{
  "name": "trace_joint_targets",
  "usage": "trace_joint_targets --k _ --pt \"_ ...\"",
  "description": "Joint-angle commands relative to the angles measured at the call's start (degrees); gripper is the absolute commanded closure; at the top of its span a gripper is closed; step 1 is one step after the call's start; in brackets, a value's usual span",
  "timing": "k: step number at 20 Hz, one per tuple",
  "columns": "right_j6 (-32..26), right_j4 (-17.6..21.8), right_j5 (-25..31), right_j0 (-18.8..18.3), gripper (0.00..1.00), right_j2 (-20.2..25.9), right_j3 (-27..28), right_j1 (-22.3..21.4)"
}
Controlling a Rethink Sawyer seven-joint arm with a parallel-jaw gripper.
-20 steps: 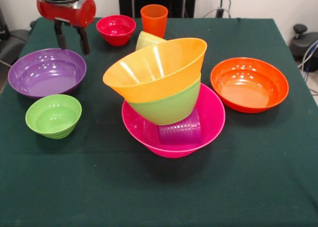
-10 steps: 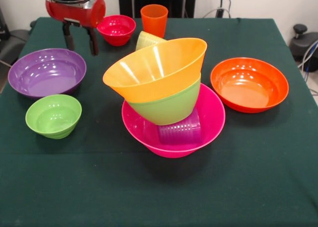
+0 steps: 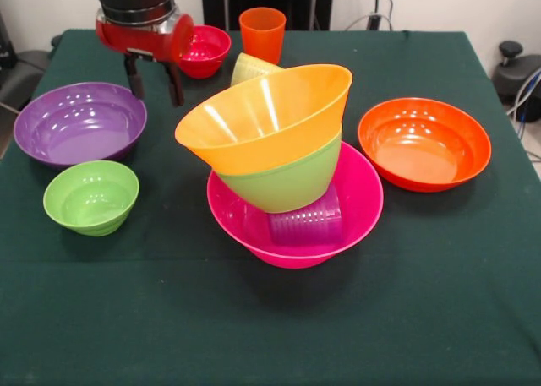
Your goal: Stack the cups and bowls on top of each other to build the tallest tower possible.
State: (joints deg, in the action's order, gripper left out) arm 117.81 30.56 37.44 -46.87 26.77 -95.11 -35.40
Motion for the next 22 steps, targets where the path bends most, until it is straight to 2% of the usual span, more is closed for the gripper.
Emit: trace_joint_targets --k 1,8,22 --pt "-9.12 4.05 3.27 1.70 0.00 0.36 3.95 3.65" --pt "-8.45 3.42 3.19 1.01 0.00 0.04 4.31 3.55" --pt "-12.48 2.19 5.80 -3.17 0.00 1.69 3.55 0.99"
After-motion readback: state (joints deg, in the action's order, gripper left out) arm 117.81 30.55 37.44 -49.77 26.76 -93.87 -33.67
